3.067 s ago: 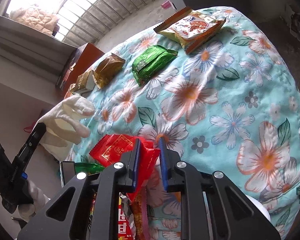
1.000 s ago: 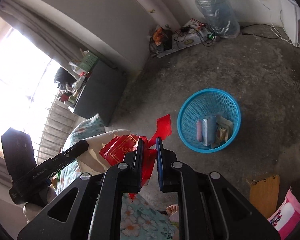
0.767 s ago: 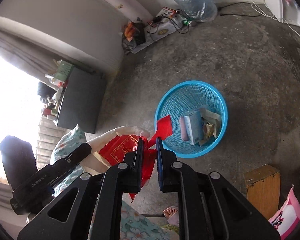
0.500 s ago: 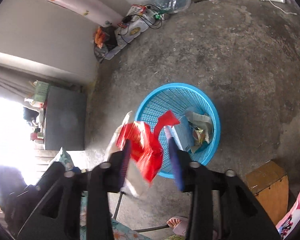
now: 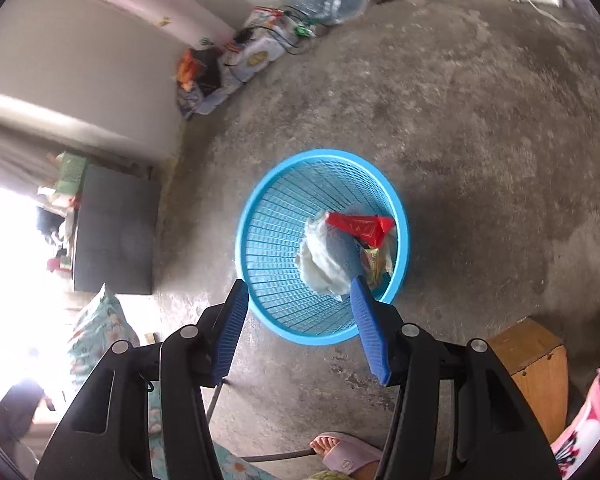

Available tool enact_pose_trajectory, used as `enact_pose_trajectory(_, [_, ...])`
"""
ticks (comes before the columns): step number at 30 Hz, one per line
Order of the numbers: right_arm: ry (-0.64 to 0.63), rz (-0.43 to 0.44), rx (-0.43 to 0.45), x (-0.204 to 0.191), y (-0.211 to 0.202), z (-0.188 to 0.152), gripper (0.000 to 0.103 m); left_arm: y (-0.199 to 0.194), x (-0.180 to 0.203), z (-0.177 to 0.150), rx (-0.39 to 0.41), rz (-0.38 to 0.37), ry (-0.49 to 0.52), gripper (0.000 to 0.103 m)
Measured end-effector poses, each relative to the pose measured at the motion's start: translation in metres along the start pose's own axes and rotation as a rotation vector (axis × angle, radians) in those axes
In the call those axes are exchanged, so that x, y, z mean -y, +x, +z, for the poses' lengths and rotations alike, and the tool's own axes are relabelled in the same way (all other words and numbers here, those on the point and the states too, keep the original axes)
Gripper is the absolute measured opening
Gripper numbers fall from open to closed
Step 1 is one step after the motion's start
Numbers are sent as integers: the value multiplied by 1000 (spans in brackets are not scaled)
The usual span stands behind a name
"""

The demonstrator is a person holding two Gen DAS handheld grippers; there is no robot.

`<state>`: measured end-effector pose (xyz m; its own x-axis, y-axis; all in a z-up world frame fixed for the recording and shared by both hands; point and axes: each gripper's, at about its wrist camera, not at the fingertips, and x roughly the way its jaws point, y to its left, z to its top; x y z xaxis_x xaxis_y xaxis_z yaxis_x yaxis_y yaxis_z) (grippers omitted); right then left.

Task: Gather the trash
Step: 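Move both open tools back to the trash pile on the bed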

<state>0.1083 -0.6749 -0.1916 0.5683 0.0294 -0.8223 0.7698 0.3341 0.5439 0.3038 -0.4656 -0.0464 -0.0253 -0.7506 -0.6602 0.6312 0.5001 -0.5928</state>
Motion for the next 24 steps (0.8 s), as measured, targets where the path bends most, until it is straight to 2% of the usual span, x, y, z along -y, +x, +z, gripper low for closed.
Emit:
enact_pose_trajectory(2, [-69,24,16,-15,-21,-8,53,-37,10,-9,51,-10,29,67])
enact_pose_trajectory(5, [-185,69,55,-41,-57,-27,67,-98,22,-29,135,14,81,70])
enact_pose_trajectory(8, [-305,111,93,-70,-89,-51,78,-153,27,-55,210,71,117,70])
enact_pose_trajectory(13, [-472,169,116,-119,-127,-90,92,-233,14,-106,320,141,53,74])
enact_pose_trajectory(18, [-635,245,142,-171,-160,-143,96,-297,0,-161,398,289,8,78])
enact_pose_trajectory(24, [-780,316,19,-221,-167,-214,96,-384,-34,-233,496,485,-103,82])
